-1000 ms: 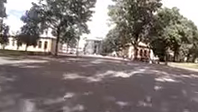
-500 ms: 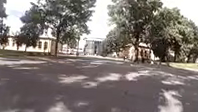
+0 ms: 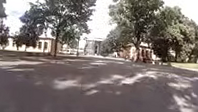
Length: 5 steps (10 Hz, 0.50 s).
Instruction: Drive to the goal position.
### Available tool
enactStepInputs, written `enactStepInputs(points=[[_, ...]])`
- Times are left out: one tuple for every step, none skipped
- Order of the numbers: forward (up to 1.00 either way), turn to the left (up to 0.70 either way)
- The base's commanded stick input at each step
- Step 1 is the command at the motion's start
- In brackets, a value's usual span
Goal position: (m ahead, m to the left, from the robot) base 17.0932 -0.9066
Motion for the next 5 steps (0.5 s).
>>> enactStepInputs(points=[[0.7, 0.0], [0.7, 0.0], [0.7, 0.0], [0.7, 0.0], [0.7, 0.0]])
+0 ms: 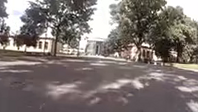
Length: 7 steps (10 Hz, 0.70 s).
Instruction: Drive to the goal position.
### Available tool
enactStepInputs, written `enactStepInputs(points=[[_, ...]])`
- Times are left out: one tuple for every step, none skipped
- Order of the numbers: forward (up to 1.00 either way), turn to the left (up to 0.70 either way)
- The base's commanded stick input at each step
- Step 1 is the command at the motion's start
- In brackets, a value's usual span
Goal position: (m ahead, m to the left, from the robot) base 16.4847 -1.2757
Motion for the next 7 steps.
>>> enactStepInputs(points=[[0.7, 0.0], [0.7, 0.0], [0.7, 0.0], [0.7, 0.0], [0.7, 0.0], [0.7, 0.0], [0.7, 0.0]])
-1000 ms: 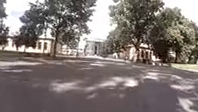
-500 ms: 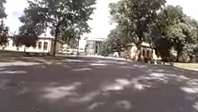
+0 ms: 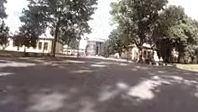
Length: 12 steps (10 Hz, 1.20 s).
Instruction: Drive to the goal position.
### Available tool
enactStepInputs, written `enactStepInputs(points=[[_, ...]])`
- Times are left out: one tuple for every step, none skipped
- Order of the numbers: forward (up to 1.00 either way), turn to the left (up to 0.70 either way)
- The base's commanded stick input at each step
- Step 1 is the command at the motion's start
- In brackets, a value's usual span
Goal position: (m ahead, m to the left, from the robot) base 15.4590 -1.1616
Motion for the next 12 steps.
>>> enactStepInputs(points=[[0.7, 0.0], [0.7, 0.0], [0.7, 0.0], [0.7, 0.0], [0.7, 0.0], [0.7, 0.0], [0.7, 0.0], [0.7, 0.0], [0.7, 0.0], [0.7, 0.0], [0.7, 0.0], [0.7, 0.0]])
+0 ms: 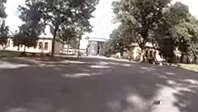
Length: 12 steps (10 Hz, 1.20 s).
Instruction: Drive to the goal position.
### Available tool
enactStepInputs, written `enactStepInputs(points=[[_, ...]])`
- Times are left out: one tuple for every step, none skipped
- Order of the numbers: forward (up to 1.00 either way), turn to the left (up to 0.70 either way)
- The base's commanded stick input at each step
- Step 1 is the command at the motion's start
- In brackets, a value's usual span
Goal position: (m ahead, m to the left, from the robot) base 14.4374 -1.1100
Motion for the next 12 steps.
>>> enactStepInputs(points=[[0.7, 0.0], [0.7, 0.0], [0.7, 0.0], [0.7, 0.0], [0.7, -0.1], [0.7, -0.35], [0.7, -0.35], [0.7, -0.32], [0.7, -0.22], [0.7, -0.12], [0.7, -0.02], [0.7, 0.0]])
